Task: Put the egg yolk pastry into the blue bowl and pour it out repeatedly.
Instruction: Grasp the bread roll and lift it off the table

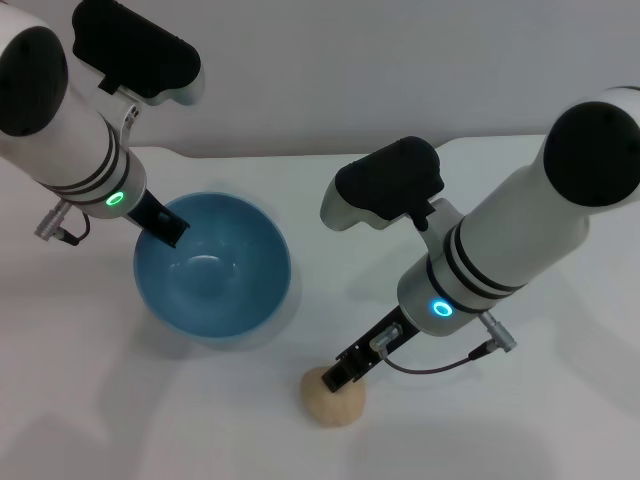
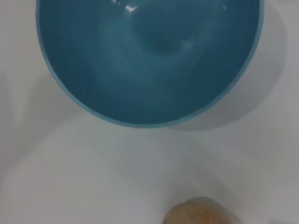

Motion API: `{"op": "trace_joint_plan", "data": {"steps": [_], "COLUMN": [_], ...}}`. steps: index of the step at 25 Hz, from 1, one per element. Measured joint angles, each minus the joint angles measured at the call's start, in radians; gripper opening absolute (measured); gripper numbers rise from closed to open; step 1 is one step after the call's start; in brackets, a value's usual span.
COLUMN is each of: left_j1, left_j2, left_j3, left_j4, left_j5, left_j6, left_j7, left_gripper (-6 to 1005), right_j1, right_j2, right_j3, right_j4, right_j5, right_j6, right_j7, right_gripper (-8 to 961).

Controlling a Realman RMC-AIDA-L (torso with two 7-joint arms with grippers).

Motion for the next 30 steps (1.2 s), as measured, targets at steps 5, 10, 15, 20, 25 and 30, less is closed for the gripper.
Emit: {"op": "trace_joint_plan", "data": {"steps": [5,10,15,20,25,30], "left_j1": [0.0,0.002,0.001,0.0,0.0,0.002], "left_j2": [0.0,0.0,0.0,0.0,0.0,-0.001], "left_j3": [0.0,0.001,0.003,0.003,0.003,0.003], "left_j4": [0.0,-0.002,-0.002,-0.002,-0.002,-0.002], "left_j5": [0.0,0.0,0.0,0.0,0.0,0.0], "left_j6": [0.0,0.005,0.007,0.009,0.01,0.01], "left_j7": [0.0,0.0,0.002,0.004,0.013,0.013], "left_gripper": [-1,-1,-1,-1,0,0], "right_j1": [0.002,0.005,0.01,0.011,0.008,0.008], "right_j2": [0.001,0.002,0.002,0.002,0.002,0.002], "right_j3": [-0.015,-0.025,-0.031,-0.032,-0.031,-0.027], "right_j4": [-0.021,-0.053,-0.083,-0.104,-0.102,-0.105], "right_j5": [0.034,0.108,0.115,0.116,0.117,0.117], "right_j6": [-0.025,-0.059,-0.078,-0.079,-0.079,-0.079], "right_j7": [-0.013,-0.055,-0.055,-0.055,-0.058,-0.063], "right_gripper": [549,548,548,547,486,380]}}
